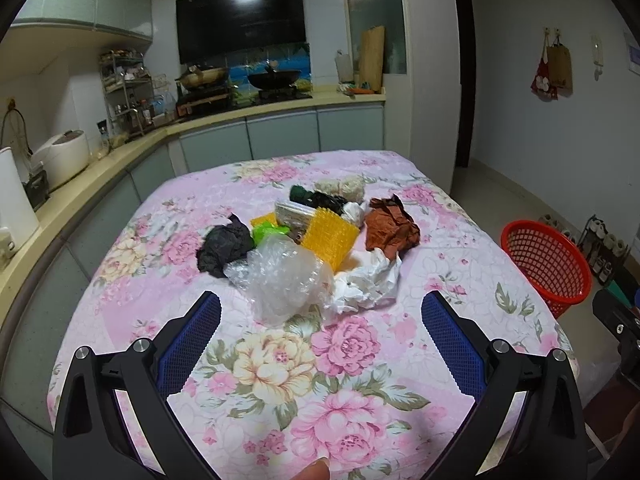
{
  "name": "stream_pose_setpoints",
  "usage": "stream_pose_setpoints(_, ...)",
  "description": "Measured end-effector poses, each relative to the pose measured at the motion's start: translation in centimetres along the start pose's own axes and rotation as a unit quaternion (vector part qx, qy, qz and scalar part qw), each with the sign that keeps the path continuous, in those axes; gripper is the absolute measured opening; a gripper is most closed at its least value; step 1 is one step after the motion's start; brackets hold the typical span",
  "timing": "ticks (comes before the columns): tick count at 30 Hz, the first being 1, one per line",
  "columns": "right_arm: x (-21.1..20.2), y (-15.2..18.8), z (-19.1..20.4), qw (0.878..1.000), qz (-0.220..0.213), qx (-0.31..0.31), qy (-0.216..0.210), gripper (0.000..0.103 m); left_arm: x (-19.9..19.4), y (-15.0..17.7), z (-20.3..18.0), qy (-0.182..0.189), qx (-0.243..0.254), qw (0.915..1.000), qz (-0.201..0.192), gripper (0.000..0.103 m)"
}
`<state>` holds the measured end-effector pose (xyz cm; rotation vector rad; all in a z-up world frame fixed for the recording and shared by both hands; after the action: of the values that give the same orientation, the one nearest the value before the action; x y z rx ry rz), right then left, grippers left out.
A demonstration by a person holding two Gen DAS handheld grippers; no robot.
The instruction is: Collect trash
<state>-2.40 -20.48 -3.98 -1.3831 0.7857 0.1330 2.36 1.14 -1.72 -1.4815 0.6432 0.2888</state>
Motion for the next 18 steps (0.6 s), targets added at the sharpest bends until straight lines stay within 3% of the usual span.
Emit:
stream_pose_setpoints(6,-0.9,-0.3,0.8,1.000,-0.018,-0.012,-0.006,0.098,-1.0,-0.4,0.5,-0.012,-0.004,0.9998,-0.016,0.097)
stream_pose_setpoints(18,-0.7,-0.2,0.4,1.000,-0.015,-0.001,0.009,0.098,-0.9,0.0,0.4,-0.007,-0.002,1.0000,-0.007,0.097)
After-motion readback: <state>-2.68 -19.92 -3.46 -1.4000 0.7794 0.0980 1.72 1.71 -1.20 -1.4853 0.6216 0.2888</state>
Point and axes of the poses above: each gripper's, at about its wrist camera, not at the fingertips, and x roughly the way its jaws point, z to its left, y to its underside, the point moved 4 cm from there along x, roughly the way its jaws point, and after that the axes turned 13 degrees about y, right-handed, at the moved point
